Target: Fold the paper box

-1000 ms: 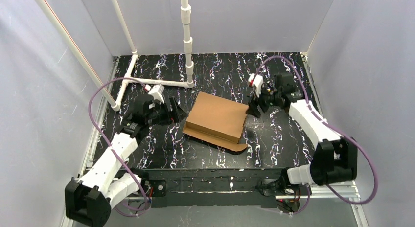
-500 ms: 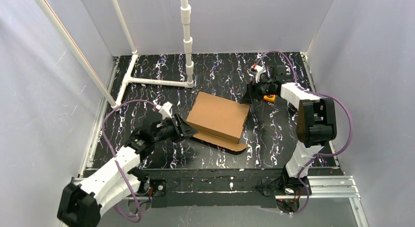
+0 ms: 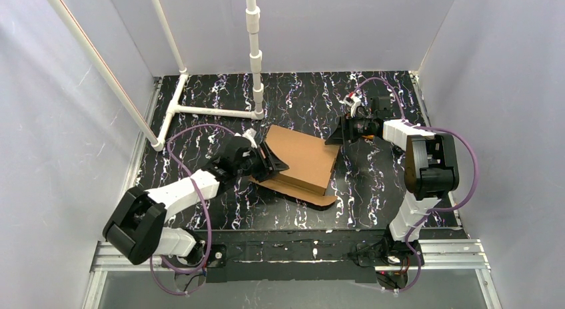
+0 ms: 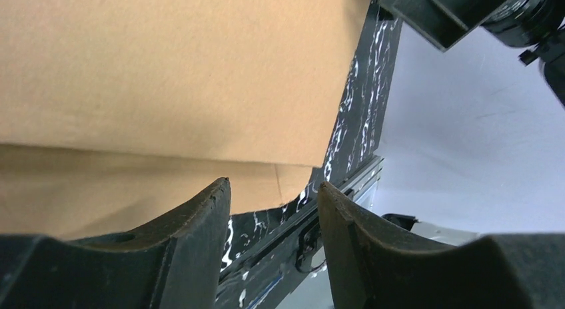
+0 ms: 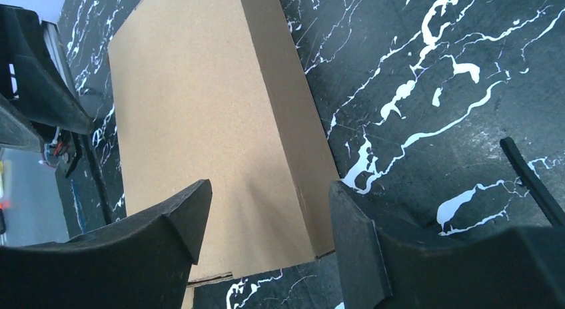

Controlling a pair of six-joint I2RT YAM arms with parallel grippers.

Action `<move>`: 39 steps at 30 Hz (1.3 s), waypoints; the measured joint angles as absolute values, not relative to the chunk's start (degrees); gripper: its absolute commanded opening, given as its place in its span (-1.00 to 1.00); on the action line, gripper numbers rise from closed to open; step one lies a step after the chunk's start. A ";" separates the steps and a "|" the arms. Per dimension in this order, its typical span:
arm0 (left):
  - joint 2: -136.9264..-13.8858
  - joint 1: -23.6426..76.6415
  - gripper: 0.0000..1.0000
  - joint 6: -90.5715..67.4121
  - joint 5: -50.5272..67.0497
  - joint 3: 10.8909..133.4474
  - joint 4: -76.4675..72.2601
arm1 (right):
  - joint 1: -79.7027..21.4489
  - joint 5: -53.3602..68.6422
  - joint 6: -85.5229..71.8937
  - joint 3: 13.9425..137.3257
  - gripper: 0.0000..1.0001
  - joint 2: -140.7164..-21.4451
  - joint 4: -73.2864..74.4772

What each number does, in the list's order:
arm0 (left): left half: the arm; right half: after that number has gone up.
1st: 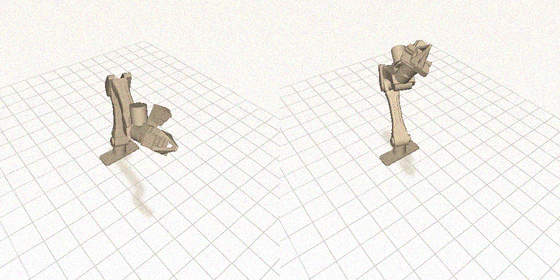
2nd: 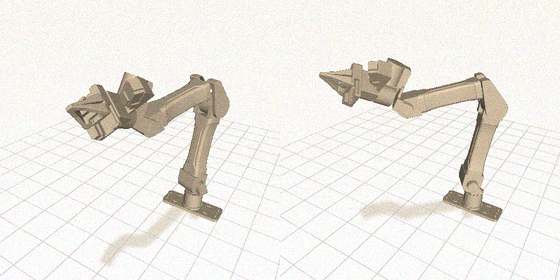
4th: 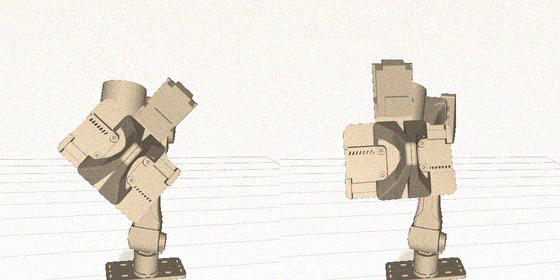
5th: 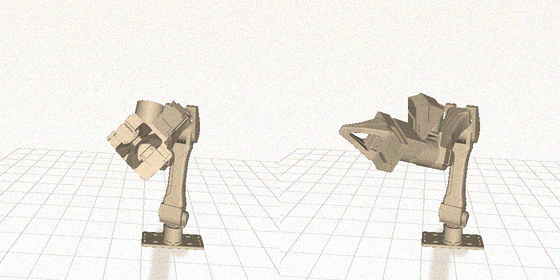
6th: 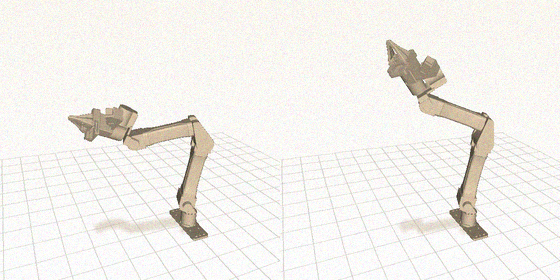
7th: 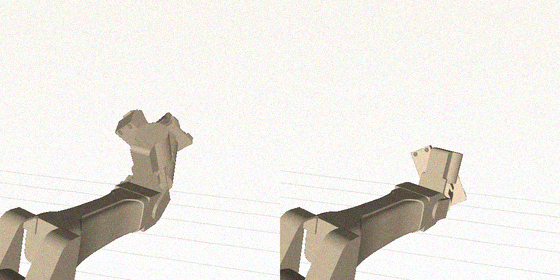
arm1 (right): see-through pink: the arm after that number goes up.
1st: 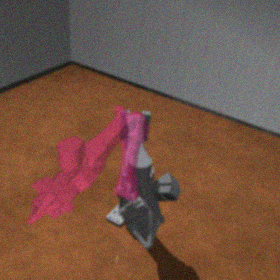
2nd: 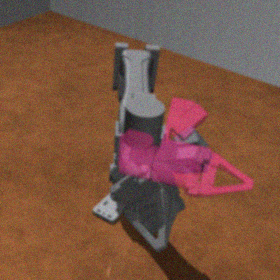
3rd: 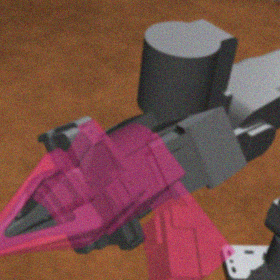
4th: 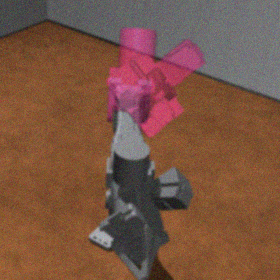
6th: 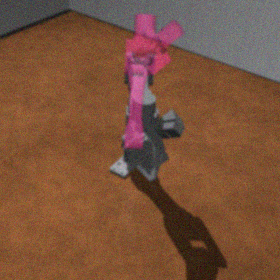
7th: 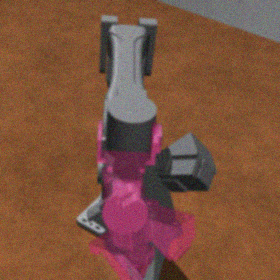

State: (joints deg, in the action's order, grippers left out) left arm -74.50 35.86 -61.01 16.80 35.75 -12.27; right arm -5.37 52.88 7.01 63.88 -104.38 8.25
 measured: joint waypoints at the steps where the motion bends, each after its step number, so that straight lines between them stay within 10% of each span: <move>1: -75.40 35.90 0.00 -61.25 16.56 36.40 -12.75 | -5.37 53.04 6.63 63.83 0.45 -104.38 7.99; 30: -87.29 37.23 0.00 -69.63 9.17 47.46 2.44 | -5.08 53.80 5.26 62.65 0.31 -104.53 6.79; 39: -91.98 33.63 0.00 -64.18 9.67 54.89 4.69 | -4.51 54.22 6.28 58.85 0.58 -102.65 7.68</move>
